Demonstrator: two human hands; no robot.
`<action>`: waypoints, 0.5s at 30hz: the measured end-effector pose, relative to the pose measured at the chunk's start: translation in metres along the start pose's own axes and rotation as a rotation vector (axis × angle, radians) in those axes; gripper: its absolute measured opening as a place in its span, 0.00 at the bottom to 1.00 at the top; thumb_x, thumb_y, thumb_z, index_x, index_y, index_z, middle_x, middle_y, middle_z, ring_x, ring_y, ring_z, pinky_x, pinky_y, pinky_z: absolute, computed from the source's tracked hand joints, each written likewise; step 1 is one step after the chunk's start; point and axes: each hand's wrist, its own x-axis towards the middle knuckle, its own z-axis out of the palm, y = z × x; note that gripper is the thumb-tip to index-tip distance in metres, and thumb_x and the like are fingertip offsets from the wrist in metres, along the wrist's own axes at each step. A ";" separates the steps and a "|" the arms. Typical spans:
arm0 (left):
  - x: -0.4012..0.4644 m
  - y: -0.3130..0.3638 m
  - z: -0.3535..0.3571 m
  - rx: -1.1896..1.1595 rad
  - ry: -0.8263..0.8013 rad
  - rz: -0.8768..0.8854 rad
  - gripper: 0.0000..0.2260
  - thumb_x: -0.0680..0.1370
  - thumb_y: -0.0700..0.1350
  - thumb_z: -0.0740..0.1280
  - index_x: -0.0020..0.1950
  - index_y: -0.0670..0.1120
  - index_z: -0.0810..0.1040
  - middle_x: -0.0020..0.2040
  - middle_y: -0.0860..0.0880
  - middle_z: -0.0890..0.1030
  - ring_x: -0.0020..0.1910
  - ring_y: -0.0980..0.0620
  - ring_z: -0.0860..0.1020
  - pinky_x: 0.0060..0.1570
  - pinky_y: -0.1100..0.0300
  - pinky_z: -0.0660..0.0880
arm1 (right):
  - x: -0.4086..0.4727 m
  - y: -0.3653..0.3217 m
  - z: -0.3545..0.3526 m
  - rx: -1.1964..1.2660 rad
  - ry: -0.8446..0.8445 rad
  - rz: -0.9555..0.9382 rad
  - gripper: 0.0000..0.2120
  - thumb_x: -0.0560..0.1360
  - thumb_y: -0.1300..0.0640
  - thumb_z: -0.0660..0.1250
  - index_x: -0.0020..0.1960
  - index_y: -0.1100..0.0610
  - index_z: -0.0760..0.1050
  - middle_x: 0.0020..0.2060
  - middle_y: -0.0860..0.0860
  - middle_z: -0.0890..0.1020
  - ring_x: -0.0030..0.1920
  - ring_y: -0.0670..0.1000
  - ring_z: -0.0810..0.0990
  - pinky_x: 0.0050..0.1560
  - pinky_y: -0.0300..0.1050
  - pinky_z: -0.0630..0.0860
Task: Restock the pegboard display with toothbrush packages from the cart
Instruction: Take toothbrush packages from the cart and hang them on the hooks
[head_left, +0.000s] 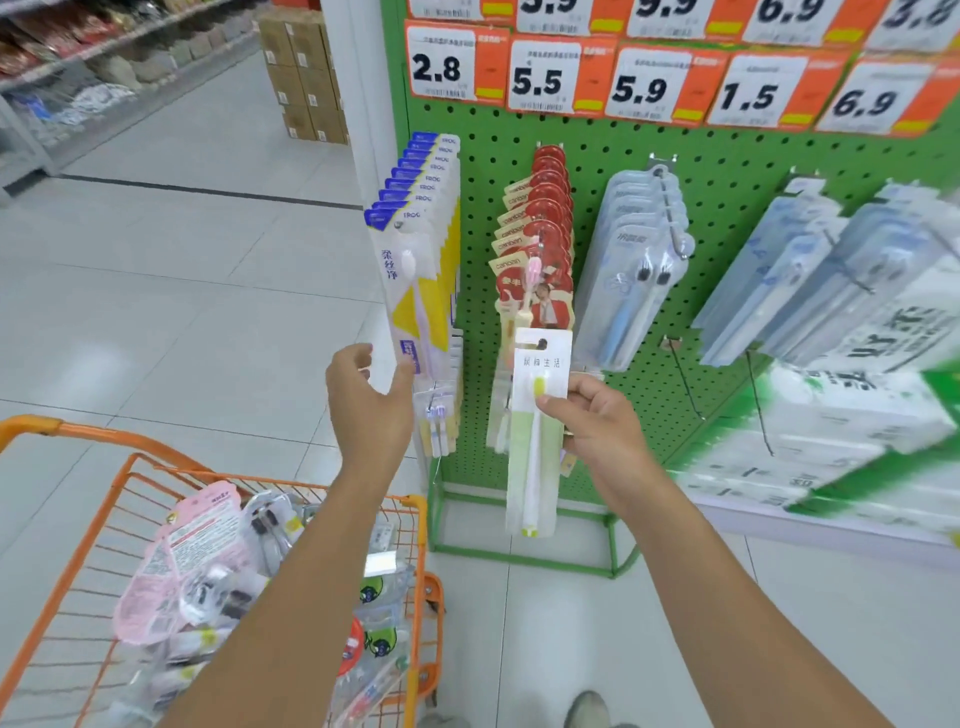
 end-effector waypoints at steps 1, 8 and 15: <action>-0.015 -0.003 0.010 -0.041 -0.067 -0.027 0.15 0.78 0.51 0.70 0.62 0.48 0.74 0.59 0.51 0.78 0.56 0.52 0.77 0.54 0.60 0.73 | -0.003 0.007 -0.008 -0.003 0.041 0.019 0.10 0.77 0.62 0.71 0.57 0.55 0.81 0.50 0.50 0.87 0.54 0.52 0.86 0.64 0.59 0.77; -0.100 -0.040 0.080 -0.048 -0.877 -0.165 0.15 0.76 0.45 0.74 0.61 0.49 0.78 0.54 0.52 0.81 0.48 0.57 0.80 0.44 0.73 0.75 | -0.026 0.054 -0.058 -0.070 0.151 0.161 0.13 0.71 0.59 0.77 0.55 0.58 0.81 0.46 0.56 0.88 0.52 0.62 0.86 0.59 0.63 0.79; -0.111 -0.050 0.092 -0.086 -0.783 -0.220 0.03 0.79 0.40 0.71 0.49 0.48 0.83 0.45 0.49 0.85 0.42 0.56 0.80 0.41 0.64 0.75 | -0.017 0.084 -0.061 -0.050 -0.075 0.225 0.03 0.76 0.62 0.73 0.50 0.61 0.82 0.39 0.49 0.86 0.39 0.45 0.85 0.39 0.37 0.79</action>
